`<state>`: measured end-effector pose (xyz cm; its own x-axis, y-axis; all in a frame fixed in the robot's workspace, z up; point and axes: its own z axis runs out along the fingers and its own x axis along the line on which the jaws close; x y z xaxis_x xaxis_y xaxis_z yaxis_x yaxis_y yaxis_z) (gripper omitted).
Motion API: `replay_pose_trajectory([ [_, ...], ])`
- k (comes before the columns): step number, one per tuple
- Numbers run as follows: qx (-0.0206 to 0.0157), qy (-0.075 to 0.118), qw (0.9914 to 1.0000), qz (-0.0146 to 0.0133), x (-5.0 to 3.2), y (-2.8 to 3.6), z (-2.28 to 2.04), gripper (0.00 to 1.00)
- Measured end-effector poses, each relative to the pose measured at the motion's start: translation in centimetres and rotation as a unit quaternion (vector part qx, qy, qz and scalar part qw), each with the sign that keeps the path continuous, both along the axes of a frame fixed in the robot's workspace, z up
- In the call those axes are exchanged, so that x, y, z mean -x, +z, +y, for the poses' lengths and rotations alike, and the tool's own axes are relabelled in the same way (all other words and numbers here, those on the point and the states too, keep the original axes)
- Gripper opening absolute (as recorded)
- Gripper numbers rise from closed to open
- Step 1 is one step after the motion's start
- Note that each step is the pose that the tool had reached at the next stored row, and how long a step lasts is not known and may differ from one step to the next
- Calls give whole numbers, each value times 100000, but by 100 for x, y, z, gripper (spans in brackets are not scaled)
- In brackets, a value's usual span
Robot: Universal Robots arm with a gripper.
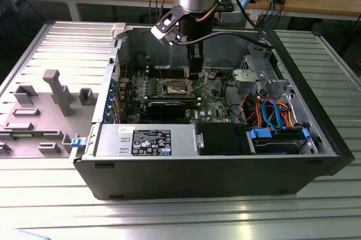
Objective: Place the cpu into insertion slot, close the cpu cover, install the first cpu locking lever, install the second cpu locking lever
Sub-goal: 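Place the cpu into insertion slot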
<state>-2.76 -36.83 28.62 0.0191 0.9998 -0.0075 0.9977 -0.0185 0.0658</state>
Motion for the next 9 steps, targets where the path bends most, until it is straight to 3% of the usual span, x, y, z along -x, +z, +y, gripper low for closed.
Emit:
replay_pose_trajectory([
  [9,0,19,100000,1,28,-10,0,55],
])
